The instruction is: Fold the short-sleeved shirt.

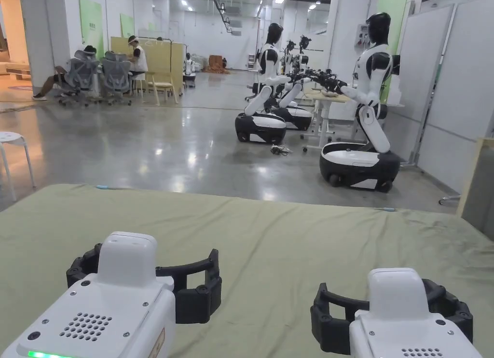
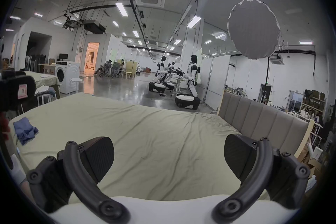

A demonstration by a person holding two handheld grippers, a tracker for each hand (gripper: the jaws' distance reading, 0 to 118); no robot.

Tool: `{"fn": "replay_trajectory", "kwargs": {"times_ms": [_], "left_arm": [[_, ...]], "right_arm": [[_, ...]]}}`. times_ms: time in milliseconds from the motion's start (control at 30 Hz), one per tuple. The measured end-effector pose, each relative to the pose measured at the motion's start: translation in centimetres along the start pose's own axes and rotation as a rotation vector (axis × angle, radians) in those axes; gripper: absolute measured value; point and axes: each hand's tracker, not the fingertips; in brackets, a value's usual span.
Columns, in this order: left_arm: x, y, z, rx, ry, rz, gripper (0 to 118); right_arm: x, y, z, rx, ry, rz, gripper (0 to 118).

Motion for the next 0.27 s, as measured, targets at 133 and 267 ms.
{"fn": "replay_trajectory", "kwargs": {"times_ms": [133, 267], "left_arm": [[-0.1, -0.04, 0.18, 0.011, -0.02, 0.009, 117], [0.04, -0.11, 0.44, 0.016, -0.024, 0.001, 117]], "right_arm": [[0.14, -0.19, 0.15, 0.007, -0.008, -0.08, 118], [0.66, 0.11, 1.01, 0.036, 0.054, -0.163, 118]]}}
